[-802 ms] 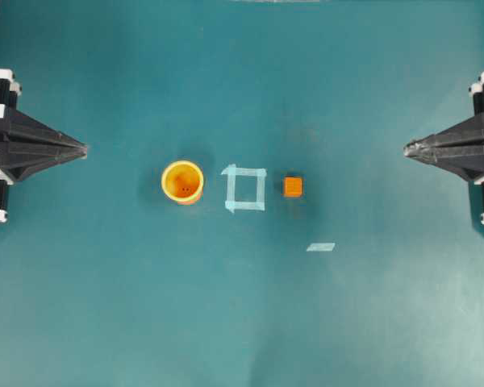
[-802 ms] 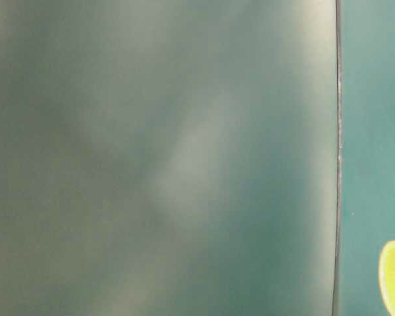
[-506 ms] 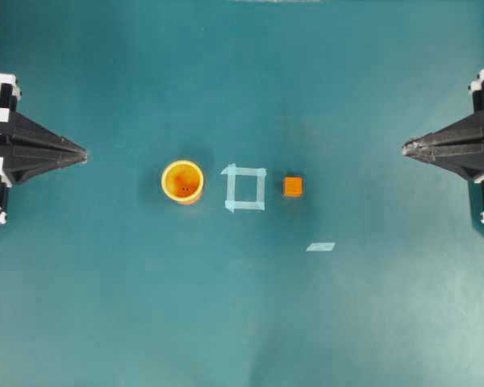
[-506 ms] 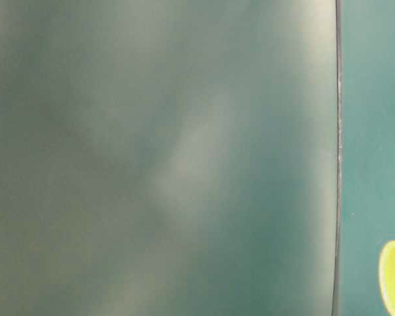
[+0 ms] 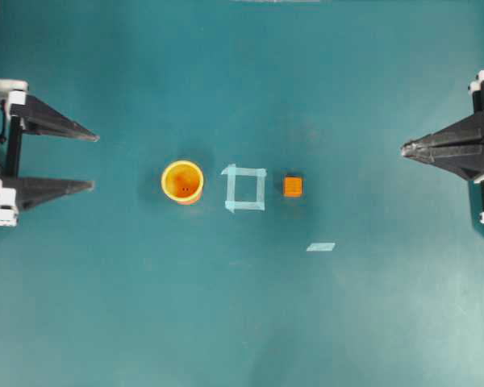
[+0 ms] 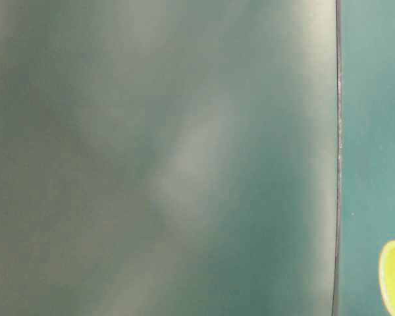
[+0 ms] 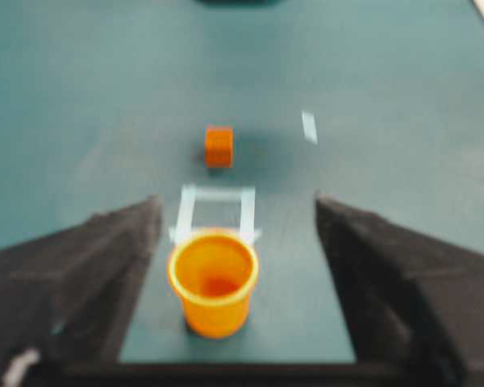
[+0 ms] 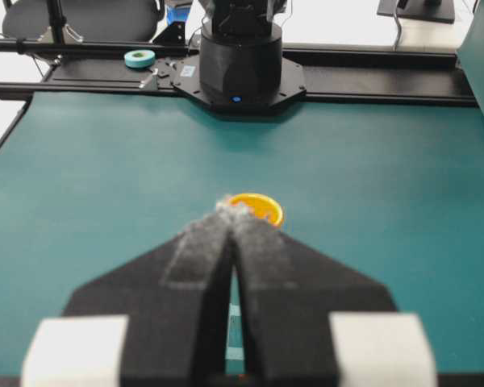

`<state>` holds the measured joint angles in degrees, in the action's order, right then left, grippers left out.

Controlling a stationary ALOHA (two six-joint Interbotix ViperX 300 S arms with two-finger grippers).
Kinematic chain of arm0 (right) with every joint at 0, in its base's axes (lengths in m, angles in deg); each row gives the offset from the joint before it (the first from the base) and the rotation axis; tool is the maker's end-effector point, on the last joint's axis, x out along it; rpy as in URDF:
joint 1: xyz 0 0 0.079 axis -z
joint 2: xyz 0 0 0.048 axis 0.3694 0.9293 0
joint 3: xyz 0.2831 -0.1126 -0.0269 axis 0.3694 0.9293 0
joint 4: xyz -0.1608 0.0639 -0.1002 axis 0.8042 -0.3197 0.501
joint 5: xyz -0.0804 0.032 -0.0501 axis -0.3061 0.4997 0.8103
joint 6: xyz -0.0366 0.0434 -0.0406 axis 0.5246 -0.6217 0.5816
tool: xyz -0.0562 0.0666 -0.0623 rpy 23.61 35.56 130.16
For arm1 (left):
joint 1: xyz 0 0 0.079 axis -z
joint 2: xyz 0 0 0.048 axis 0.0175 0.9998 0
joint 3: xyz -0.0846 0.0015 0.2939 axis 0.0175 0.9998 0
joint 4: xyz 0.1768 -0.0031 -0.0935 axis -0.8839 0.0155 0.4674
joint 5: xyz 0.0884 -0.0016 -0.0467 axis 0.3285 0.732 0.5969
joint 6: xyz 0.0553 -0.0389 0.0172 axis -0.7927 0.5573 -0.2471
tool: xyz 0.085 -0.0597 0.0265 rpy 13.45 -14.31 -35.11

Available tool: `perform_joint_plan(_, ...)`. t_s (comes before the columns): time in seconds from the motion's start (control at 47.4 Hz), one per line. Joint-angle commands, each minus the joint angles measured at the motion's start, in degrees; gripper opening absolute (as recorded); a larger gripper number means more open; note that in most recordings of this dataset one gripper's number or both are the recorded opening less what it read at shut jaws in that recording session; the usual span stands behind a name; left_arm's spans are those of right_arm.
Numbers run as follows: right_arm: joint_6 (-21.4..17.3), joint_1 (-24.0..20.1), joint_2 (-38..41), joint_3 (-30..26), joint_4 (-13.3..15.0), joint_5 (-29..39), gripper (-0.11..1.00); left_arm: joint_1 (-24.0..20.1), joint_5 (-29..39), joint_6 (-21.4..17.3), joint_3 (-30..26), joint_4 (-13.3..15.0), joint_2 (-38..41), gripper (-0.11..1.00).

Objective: Move the cup to the left with left arm.
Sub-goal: 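Open the left gripper and start moving it toward the orange cup, then advance the open left gripper rightward around the orange cup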

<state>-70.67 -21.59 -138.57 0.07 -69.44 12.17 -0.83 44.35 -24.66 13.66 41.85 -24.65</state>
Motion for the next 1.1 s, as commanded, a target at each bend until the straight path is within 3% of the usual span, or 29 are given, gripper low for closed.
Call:
perform_joint_plan(0.0,0.00,0.09,0.26,-1.67,0.18,-0.18,-0.01,0.00,-0.97,-0.09,0.26,-0.09,2.11,0.79)
perform_joint_plan(0.464,0.44,0.09,-1.05,-2.37,0.53,-0.18,-0.01,-1.85,-10.20,-0.35,2.81,-0.09,19.51,0.85)
perform_joint_plan(1.076,0.62,0.09,-1.58,-2.55,0.70,0.00,-0.01,-2.02,-15.47,-0.35,-6.86,-0.09,46.41,0.87)
